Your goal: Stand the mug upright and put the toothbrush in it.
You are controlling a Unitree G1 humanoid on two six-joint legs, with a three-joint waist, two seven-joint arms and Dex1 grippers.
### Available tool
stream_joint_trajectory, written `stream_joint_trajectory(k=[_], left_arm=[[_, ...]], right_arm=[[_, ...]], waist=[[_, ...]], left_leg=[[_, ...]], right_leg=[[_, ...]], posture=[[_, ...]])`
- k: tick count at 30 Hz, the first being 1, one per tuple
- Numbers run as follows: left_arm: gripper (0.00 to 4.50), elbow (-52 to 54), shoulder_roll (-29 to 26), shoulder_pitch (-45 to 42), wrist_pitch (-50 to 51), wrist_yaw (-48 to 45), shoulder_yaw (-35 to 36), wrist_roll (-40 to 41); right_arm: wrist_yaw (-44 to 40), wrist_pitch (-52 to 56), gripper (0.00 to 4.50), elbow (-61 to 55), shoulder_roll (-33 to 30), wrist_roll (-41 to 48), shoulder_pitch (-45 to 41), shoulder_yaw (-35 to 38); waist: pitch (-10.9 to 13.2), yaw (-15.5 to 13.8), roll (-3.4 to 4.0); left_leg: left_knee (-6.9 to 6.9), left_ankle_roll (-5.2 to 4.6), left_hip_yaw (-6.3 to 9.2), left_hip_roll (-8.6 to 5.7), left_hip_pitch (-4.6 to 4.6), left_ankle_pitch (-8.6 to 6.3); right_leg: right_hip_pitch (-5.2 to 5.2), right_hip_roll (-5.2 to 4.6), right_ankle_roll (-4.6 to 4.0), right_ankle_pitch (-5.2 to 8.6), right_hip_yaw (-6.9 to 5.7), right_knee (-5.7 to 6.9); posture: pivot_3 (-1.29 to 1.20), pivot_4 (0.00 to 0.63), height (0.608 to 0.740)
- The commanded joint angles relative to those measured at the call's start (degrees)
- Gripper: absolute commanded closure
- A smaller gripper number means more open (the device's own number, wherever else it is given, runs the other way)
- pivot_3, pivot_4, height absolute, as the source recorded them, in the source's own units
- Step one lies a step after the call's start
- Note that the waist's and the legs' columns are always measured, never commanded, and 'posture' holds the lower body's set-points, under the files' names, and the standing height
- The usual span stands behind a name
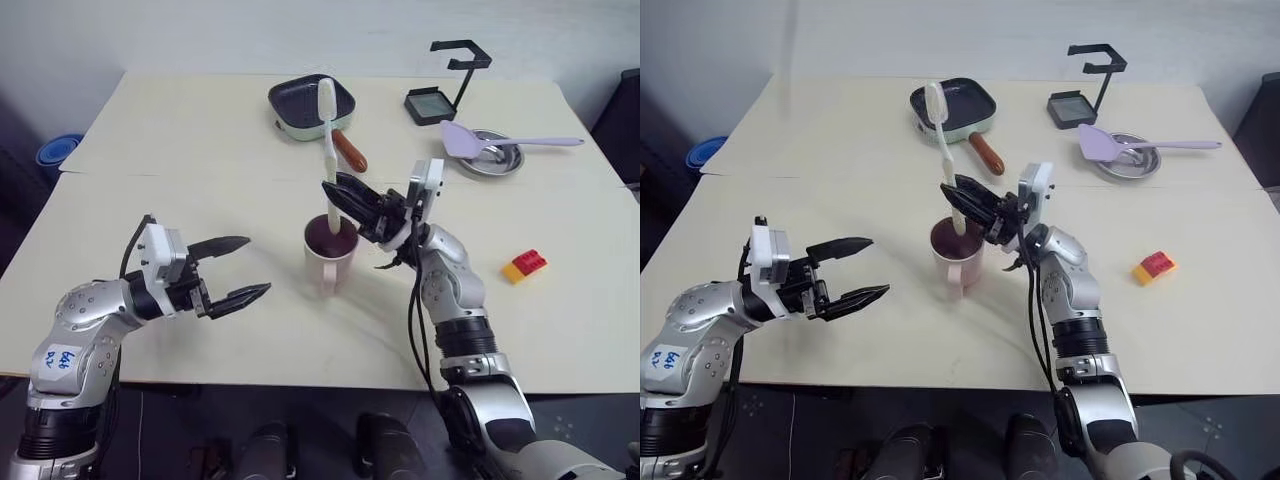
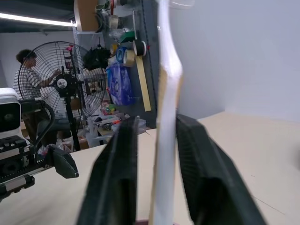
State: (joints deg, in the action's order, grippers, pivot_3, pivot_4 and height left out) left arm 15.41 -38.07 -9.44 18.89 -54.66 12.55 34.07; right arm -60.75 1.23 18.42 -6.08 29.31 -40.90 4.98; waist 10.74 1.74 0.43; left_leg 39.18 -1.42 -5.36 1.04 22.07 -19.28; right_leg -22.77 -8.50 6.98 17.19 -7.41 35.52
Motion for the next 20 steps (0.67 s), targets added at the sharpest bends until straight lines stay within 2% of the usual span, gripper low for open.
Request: stream_joint_trajectory(k=[1,7,13,17,20], left_arm=[[0.00,1.9,-1.1,1.7,-0.6,0.0,2.6,0.8],[0.00,-1.0,-2.7,6.2,-5.6,-0.8,5.7,-3.1],[0.00,-4.7,-3.0,12.8,-14.6,-0.9,8.2,-9.2],[0.00,-6.1,-3.0,16.0,-19.1,0.2,8.6,-13.0],[0.00,-7.0,-2.9,16.8,-19.6,1.8,8.8,-14.0]], right_arm=[[-2.4,-2.9,2.11,-3.3,-2.3,0.6,0.7,0.7],[-9.1,-3.9,0.08,-7.4,-14.6,-0.1,6.9,2.2],[-21.1,-10.3,0.04,-4.3,-29.8,-2.2,20.0,4.6],[-22.6,-14.1,0.04,-3.5,-32.6,-2.3,26.7,6.2],[-19.6,-16.8,0.04,-1.4,-31.4,-3.1,29.0,7.4]], waist=[[0.0,0.0,0.00],[0.0,-0.3,-0.01],[0.0,-0.4,-0.03],[0.0,-0.2,-0.06],[0.0,-0.1,-0.06]], left_leg=[[0.00,0.00,0.01,0.01,0.00,0.00],[0.00,-0.04,0.01,-0.03,0.01,-0.03],[-0.04,-0.07,-0.05,-0.02,0.00,-0.04],[-0.04,-0.09,-0.14,0.01,-0.09,-0.04],[-0.16,-0.06,-0.26,0.09,-0.52,-0.07]], right_leg=[[0.00,0.00,0.00,0.00,-0.01,0.00],[0.01,-0.06,0.00,0.00,0.00,-0.03],[0.02,-0.05,0.00,0.00,-0.02,-0.12],[0.09,-0.05,0.01,-0.01,0.01,-0.11],[0.37,-0.04,0.00,0.00,0.08,-0.11]], posture=[[0.00,0.150,0.740],[0.00,0.150,0.740],[0.00,0.150,0.740],[0.00,0.150,0.740],[0.00,0.150,0.740]])
